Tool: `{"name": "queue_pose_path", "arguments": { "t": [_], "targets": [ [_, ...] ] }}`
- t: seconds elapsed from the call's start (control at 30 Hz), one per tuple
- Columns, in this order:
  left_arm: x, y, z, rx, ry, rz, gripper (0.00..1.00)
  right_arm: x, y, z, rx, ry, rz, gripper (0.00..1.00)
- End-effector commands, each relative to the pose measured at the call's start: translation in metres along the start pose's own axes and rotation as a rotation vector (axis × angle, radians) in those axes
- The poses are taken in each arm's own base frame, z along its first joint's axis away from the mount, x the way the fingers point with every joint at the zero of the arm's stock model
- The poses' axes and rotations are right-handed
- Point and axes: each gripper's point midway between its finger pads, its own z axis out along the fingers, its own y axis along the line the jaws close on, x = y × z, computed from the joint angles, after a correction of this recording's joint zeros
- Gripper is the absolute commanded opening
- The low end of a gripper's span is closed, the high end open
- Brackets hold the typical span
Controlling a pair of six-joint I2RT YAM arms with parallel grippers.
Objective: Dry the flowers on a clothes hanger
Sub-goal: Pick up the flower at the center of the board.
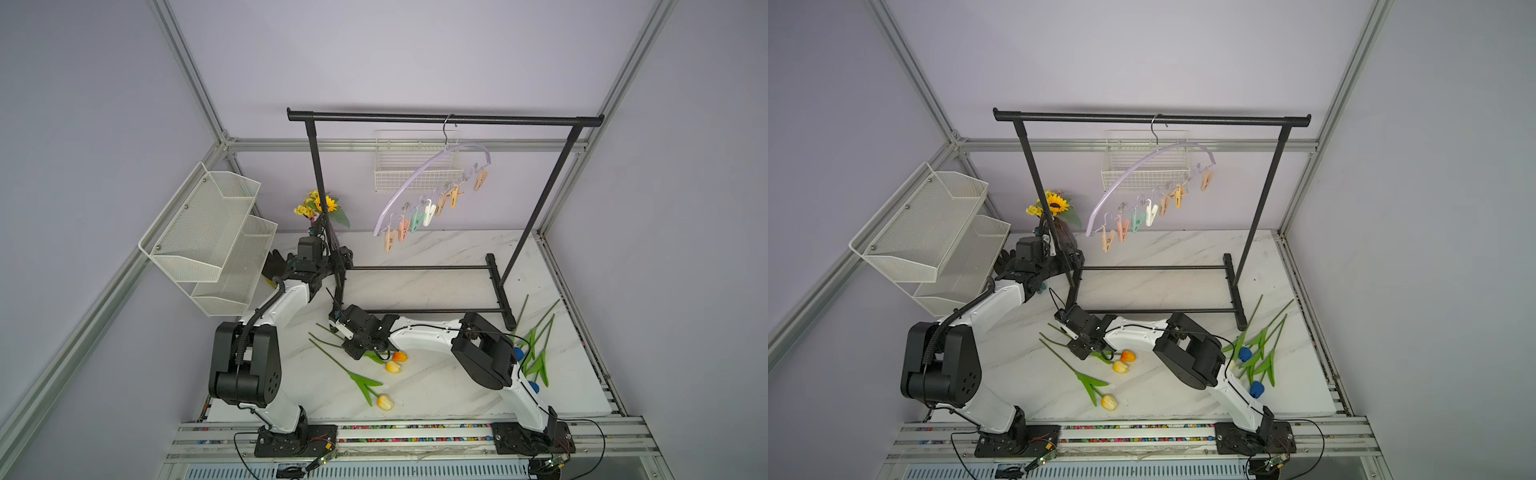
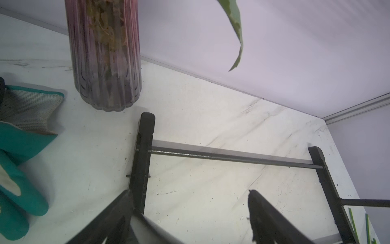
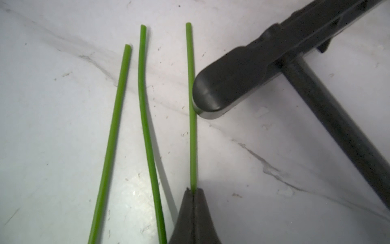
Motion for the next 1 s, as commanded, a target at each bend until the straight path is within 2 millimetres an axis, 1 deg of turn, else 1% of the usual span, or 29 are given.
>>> {"name": "queue_pose_path", "arguments": {
  "t": [0.0, 0.13, 0.33, 0.47, 0.6, 0.73, 0.87, 0.97],
  "targets": [
    [-0.027, -0.003, -0.003, -0.018, -0.076, 0.022, 0.86, 0.014, 0.001, -0.016, -0.009, 0.043, -0.008, 0.00],
    [-0.031, -0.001, -0.008, -0.026, -0.086, 0.019, 0.86, 0.020, -0.008, -0.033, 0.011, 0.041, -0.014, 0.00],
    [-0.031, 0.005, -0.005, -0.043, -0.089, 0.010, 0.86, 0.025, -0.007, -0.056, -0.002, 0.020, -0.053, 0.00],
    [-0.032, 0.007, -0.005, -0.047, -0.089, 0.009, 0.86, 0.022, -0.007, -0.070, -0.002, -0.009, -0.060, 0.00],
    [-0.037, 0.005, -0.008, -0.037, -0.096, 0.011, 0.86, 0.007, -0.011, -0.090, 0.017, -0.078, -0.043, 0.00],
    [-0.040, -0.001, -0.015, -0.010, -0.108, 0.020, 0.88, -0.013, -0.013, -0.113, 0.032, -0.169, -0.026, 0.00],
    [-0.045, -0.009, -0.025, 0.021, -0.120, 0.027, 0.89, -0.035, -0.020, -0.135, 0.062, -0.263, 0.001, 0.00],
    [-0.050, -0.015, -0.036, 0.043, -0.141, 0.030, 0.90, -0.052, -0.024, -0.154, 0.078, -0.350, 0.025, 0.00]
  ]
}}
